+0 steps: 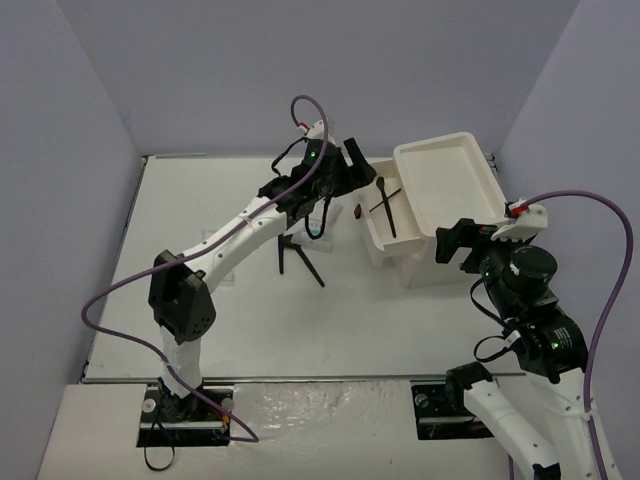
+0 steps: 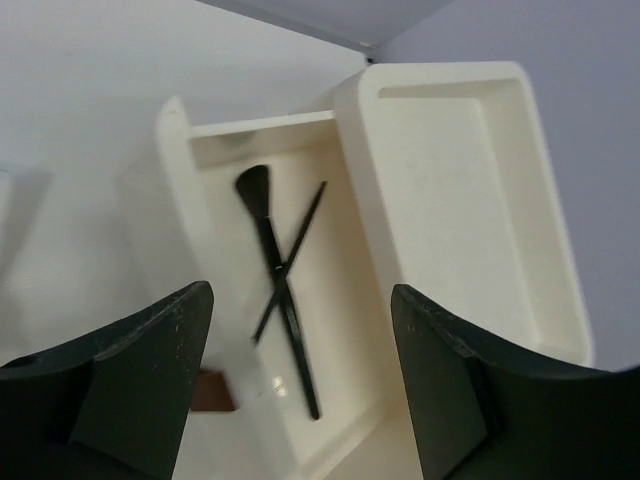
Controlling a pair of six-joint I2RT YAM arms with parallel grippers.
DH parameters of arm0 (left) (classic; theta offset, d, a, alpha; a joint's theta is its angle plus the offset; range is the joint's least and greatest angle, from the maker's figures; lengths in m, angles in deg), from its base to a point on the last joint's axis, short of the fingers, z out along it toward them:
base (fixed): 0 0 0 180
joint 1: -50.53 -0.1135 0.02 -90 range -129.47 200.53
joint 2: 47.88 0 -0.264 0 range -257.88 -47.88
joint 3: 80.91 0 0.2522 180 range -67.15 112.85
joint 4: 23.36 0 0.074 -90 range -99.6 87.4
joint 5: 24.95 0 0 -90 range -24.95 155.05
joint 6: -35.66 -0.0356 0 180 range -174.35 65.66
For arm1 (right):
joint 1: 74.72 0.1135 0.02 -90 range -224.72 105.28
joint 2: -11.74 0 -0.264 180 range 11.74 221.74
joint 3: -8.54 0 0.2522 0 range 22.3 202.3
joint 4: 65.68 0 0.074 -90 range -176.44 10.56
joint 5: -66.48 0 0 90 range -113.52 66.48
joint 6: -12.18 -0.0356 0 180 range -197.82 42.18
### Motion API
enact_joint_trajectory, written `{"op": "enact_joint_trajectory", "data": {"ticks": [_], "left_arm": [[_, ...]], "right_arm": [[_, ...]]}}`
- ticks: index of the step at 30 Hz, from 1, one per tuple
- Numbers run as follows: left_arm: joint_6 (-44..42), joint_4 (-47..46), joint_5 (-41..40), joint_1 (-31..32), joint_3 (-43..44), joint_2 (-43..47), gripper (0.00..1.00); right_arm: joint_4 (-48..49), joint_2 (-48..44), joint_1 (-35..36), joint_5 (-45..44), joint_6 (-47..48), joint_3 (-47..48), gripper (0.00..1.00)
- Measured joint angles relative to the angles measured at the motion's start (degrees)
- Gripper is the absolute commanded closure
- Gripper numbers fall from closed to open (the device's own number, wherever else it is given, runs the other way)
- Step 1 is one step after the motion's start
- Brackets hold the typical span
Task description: Organize the makeup
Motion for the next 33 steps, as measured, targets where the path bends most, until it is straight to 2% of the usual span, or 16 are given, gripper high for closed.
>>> {"op": "enact_joint_trajectory", "data": {"ticks": [7,12,16,19,33], "left_arm": [[-11.6,13.2,-12.9,-0.3,-11.3,15.4,0.28],[-15.1,17.7,-15.9,-3.3,-23.8,21.5,0.3],[-16.0,19.0,-14.9,-7.6,-32.3,19.3,0.33],[-16.6,20.1,-13.8,-10.2,-34.6,15.0,0.34],[-18.5,17.9,-10.4,-11.3,-34.0,4.4,0.5]], "right_arm": [[-0.2,0.0,0.0,0.0,0.0,0.0,0.0],[-0.3,-0.1,0.0,0.0,0.0,0.0,0.0],[-0.3,-0.1,0.0,0.0,0.0,0.0,0.0],[-0.3,-0.1,0.0,0.0,0.0,-0.2,0.0],[-0.3,-0.1,0.0,-0.5,0.2,-0.5,0.0]]}}
